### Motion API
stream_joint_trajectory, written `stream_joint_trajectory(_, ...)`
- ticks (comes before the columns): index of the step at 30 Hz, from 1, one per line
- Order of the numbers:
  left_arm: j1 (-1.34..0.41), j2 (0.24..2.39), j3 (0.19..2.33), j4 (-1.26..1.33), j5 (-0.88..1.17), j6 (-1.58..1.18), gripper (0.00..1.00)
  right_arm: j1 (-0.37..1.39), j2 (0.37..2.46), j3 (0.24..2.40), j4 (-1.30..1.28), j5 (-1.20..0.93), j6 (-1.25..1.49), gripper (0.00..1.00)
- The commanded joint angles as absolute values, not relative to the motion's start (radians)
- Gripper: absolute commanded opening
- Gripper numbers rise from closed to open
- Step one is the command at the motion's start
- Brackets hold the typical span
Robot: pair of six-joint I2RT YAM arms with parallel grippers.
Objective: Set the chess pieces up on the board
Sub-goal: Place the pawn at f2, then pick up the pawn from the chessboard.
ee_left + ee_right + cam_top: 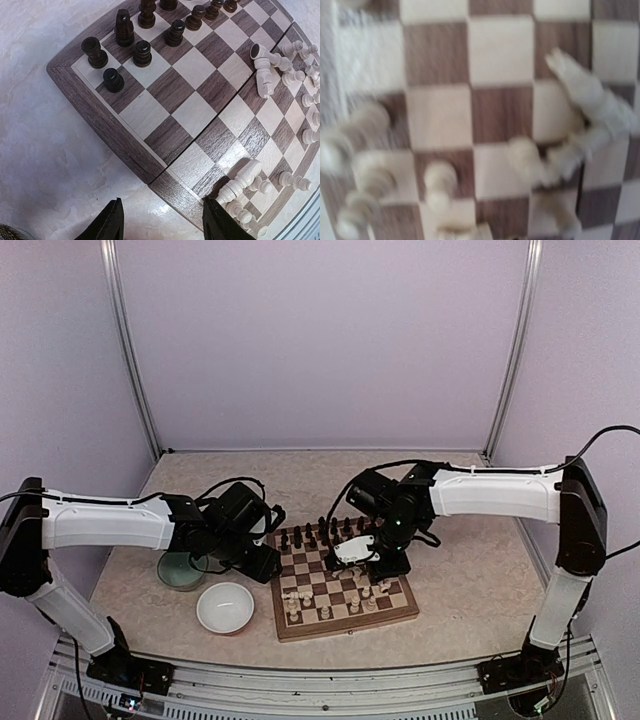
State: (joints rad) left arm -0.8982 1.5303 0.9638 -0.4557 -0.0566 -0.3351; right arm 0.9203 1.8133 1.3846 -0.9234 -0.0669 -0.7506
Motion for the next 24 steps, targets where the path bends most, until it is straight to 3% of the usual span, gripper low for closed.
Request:
stream_joint_trajectory(1, -0.896, 1.526, 0.973, -0.44, -0.049, -0.324, 0.54, 0.876, 1.768, 1.34, -0.944, -0.062, -0.75, 0.28)
stream_joint_trajectory(16, -0.911, 1.546, 0.989, -0.446, -0.049, -0.325, 0.54, 0.846, 1.772, 1.272, -0.904, -0.051, -0.758, 0.28)
stream_joint_trajectory(24, -0.916, 1.561, 1.007, -0.444, -0.043, -0.324, 0.54, 0.845, 1.763, 1.269, -0.918, -0.055, -0.758, 0.07)
